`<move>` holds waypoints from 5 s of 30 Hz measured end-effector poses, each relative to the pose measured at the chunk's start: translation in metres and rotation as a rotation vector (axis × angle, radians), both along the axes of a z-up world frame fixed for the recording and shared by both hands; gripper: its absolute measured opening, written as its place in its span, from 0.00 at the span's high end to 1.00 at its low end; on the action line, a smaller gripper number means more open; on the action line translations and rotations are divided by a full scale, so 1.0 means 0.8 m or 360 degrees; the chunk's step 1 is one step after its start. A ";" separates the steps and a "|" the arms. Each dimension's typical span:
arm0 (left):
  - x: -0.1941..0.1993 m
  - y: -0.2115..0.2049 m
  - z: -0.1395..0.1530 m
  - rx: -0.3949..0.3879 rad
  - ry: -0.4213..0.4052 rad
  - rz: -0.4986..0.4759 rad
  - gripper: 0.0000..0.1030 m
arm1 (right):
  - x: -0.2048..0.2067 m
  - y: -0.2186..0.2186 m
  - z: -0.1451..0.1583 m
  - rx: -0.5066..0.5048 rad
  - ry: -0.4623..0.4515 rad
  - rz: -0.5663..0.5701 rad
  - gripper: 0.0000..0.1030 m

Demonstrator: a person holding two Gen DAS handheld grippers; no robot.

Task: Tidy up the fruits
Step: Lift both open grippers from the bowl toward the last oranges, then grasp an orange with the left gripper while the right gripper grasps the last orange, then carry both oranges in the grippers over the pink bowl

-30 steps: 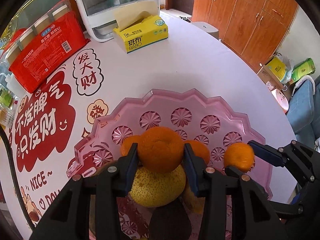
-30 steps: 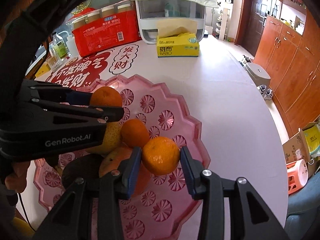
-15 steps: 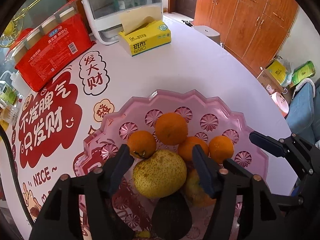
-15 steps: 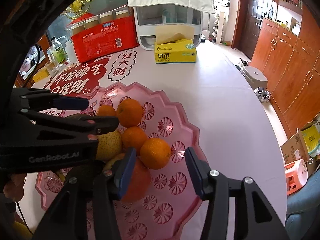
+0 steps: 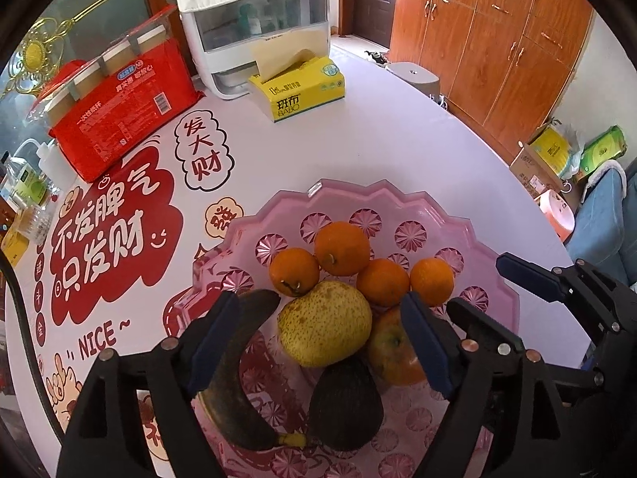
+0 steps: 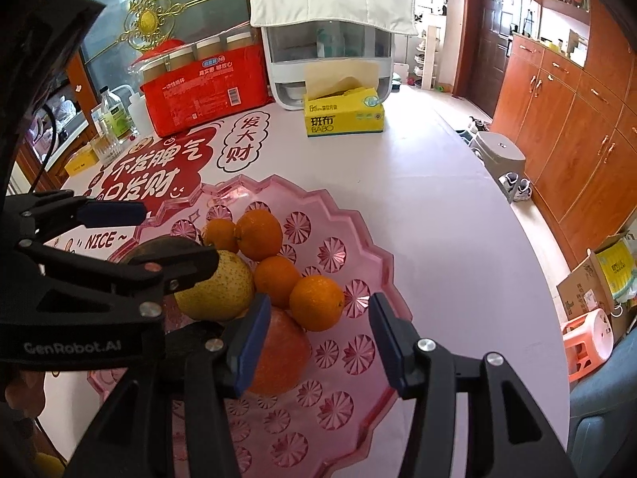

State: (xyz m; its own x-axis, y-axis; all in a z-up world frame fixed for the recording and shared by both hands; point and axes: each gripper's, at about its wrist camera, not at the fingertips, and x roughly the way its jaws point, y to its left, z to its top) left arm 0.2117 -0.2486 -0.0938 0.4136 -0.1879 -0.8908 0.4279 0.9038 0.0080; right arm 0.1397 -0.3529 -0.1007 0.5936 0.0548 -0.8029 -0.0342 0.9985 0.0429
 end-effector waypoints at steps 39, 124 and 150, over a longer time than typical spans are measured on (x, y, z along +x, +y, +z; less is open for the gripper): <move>-0.105 0.228 0.144 -0.0121 -0.0285 0.0112 0.12 | -0.078 0.153 0.117 0.0075 -0.0235 -0.0031 0.49; -0.142 0.484 -0.014 -0.0366 0.0082 0.0506 0.66 | -0.039 0.422 -0.017 0.0172 0.0196 0.0570 0.68; -0.122 0.149 0.108 -0.0520 -0.0111 -0.0226 0.66 | -0.105 0.113 0.106 0.0011 -0.0210 -0.0029 0.68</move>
State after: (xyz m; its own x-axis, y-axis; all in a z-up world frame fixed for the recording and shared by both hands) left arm 0.1139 -0.1295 -0.0071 0.4205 -0.5182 -0.7448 0.5581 0.7949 -0.2380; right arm 0.0560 -0.2627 -0.0156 0.6950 0.0481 -0.7174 -0.0217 0.9987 0.0459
